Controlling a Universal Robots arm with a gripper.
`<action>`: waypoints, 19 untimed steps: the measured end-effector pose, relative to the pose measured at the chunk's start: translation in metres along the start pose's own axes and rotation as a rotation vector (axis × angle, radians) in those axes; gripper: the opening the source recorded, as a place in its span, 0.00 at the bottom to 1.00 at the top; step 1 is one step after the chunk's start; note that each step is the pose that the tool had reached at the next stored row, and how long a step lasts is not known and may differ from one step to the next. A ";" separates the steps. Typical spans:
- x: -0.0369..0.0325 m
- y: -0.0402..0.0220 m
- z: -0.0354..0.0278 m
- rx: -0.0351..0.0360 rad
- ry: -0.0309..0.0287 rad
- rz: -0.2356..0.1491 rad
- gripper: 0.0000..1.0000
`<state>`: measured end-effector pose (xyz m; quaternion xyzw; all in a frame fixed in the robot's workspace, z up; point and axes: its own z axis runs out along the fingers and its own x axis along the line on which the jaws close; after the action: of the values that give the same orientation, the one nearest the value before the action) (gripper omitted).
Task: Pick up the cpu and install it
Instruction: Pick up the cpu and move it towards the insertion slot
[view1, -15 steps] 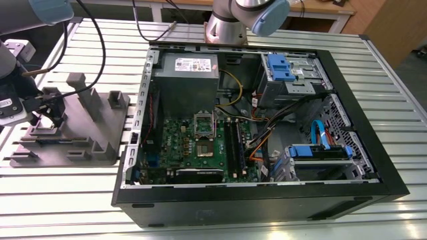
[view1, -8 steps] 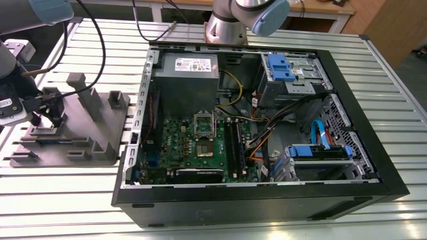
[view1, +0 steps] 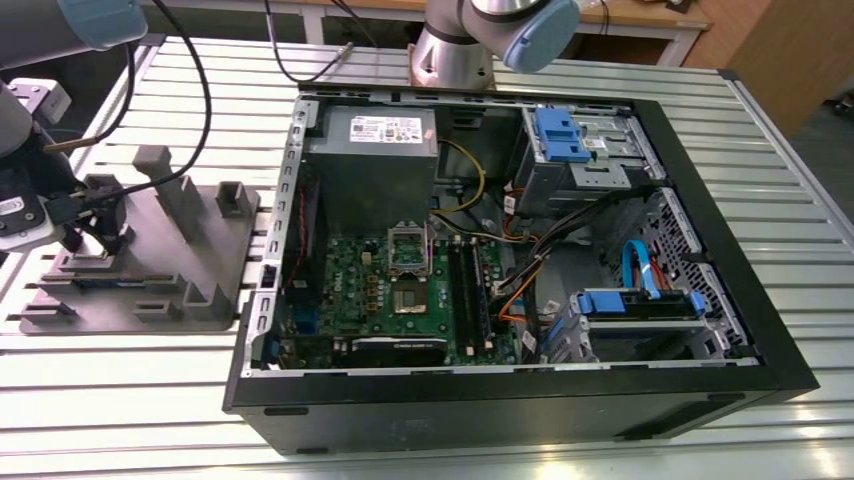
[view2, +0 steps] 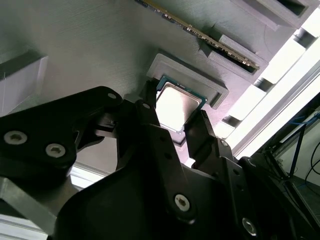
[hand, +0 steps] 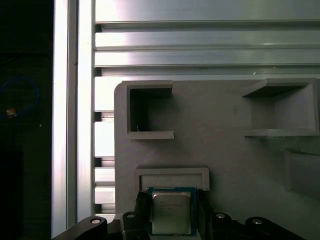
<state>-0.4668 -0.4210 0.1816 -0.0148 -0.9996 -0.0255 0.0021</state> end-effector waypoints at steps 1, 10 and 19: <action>0.0000 0.0000 0.0000 0.0000 -0.0001 0.000 0.47; 0.0000 0.0005 -0.0090 0.0001 0.0000 0.000 0.47; 0.0001 0.0007 -0.0139 -0.0001 0.0003 0.000 0.47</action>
<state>-0.4669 -0.4210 0.1955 -0.0148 -0.9996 -0.0255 0.0023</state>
